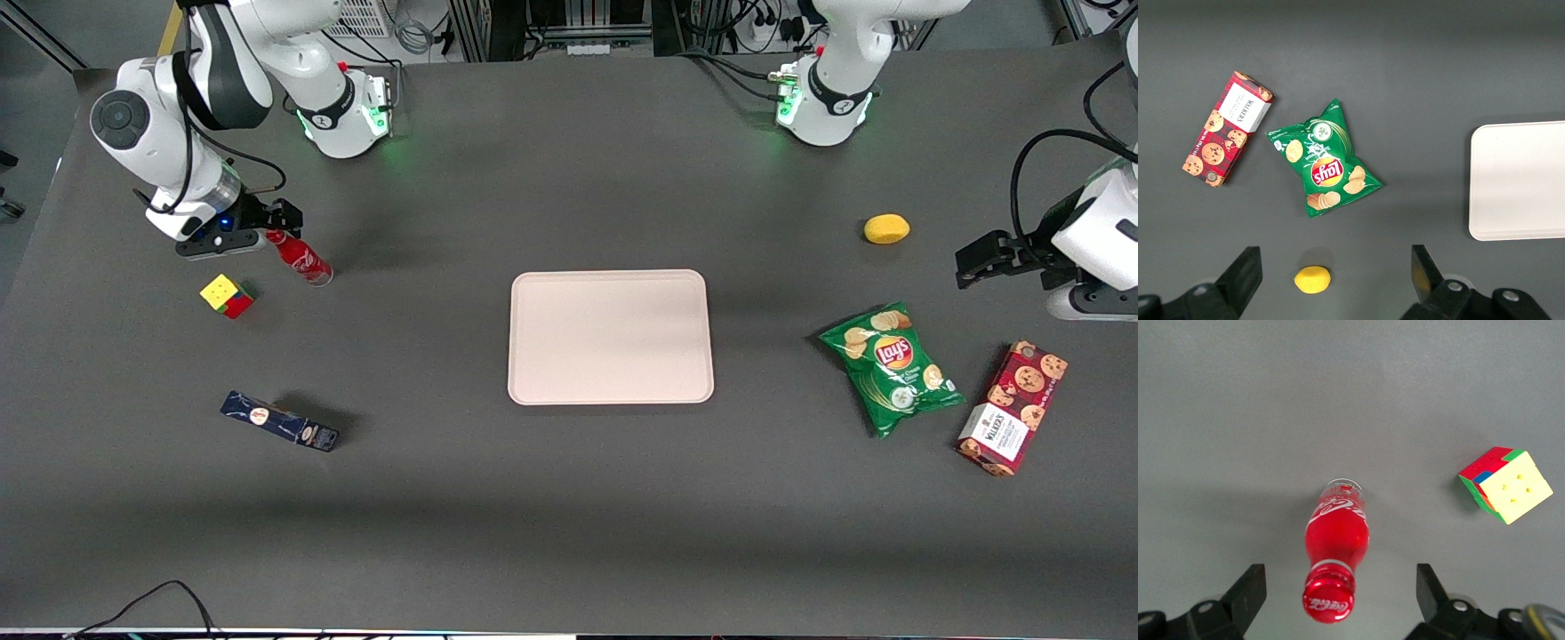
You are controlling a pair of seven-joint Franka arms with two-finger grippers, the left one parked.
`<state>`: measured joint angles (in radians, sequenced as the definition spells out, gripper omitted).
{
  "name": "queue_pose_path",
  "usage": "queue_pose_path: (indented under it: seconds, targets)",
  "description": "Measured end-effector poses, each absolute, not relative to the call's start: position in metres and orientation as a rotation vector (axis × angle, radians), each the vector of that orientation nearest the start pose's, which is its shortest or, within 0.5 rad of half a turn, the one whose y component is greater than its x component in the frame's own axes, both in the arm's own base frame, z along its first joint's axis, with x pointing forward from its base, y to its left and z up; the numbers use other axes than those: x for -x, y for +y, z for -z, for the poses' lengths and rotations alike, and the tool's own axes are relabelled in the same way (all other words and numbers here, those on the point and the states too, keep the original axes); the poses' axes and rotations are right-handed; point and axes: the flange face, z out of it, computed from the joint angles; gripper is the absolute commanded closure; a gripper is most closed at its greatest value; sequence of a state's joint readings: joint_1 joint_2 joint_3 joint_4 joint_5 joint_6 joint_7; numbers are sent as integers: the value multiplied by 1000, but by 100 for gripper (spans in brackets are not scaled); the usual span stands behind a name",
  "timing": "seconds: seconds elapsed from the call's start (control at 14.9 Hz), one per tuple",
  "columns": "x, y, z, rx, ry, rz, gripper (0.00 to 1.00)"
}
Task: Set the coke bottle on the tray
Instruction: 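Lower the right gripper over the bottle's neck and align the fingers, then close the right gripper on the bottle's cap end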
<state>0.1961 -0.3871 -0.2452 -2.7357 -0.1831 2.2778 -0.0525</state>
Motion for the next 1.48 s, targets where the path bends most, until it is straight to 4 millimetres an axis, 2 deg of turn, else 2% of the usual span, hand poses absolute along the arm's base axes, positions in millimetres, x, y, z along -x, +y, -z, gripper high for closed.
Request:
queue_pose_path:
  seconds: [0.47, 0.74, 0.87, 1.27, 1.48]
  targets:
    - [-368, -19, -326, 3169, -245, -135, 11]
    - [-368, -19, -325, 3169, -246, -143, 20]
    - [-368, -19, -324, 3169, -246, -145, 32]
    - [-367, -19, -323, 3169, -247, -150, 76]
    - [-367, -19, -322, 3169, -249, -154, 92]
